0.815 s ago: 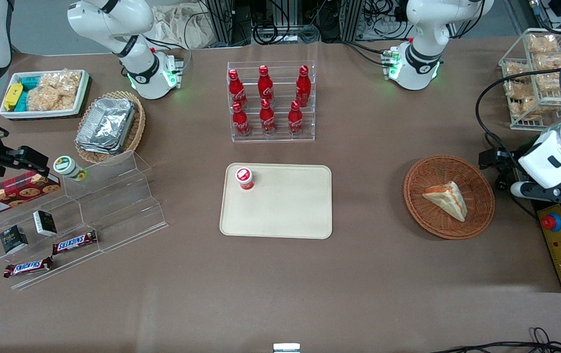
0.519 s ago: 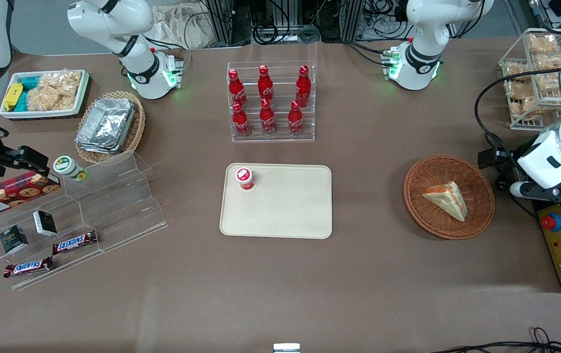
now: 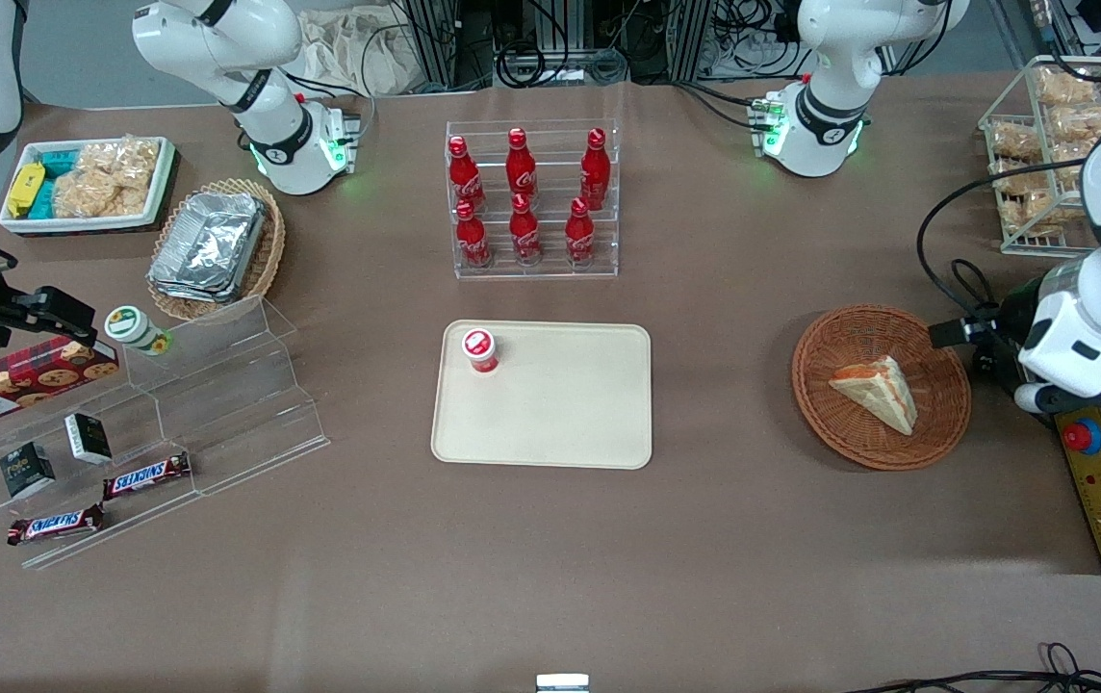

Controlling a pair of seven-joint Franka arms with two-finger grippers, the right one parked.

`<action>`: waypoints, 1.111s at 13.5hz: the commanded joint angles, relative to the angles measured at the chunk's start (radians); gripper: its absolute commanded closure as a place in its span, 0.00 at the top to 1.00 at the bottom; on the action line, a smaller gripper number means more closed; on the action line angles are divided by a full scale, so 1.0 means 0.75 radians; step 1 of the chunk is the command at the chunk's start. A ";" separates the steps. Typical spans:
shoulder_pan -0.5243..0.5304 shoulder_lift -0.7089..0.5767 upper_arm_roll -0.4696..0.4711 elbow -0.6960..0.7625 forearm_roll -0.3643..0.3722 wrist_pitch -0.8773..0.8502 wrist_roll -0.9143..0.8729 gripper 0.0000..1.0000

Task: Place sandwich from basket to tray
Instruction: 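Lower the left gripper over the wrapped sandwich in the wicker basket, then close the left gripper on the sandwich and lift it from the basket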

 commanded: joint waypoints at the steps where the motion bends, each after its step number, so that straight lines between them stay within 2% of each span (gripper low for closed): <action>1: 0.001 -0.055 0.000 -0.239 0.021 0.234 -0.211 1.00; 9: 0.015 -0.023 0.045 -0.661 0.035 0.795 -0.639 1.00; 15: 0.015 0.104 0.086 -0.725 0.058 0.957 -0.842 1.00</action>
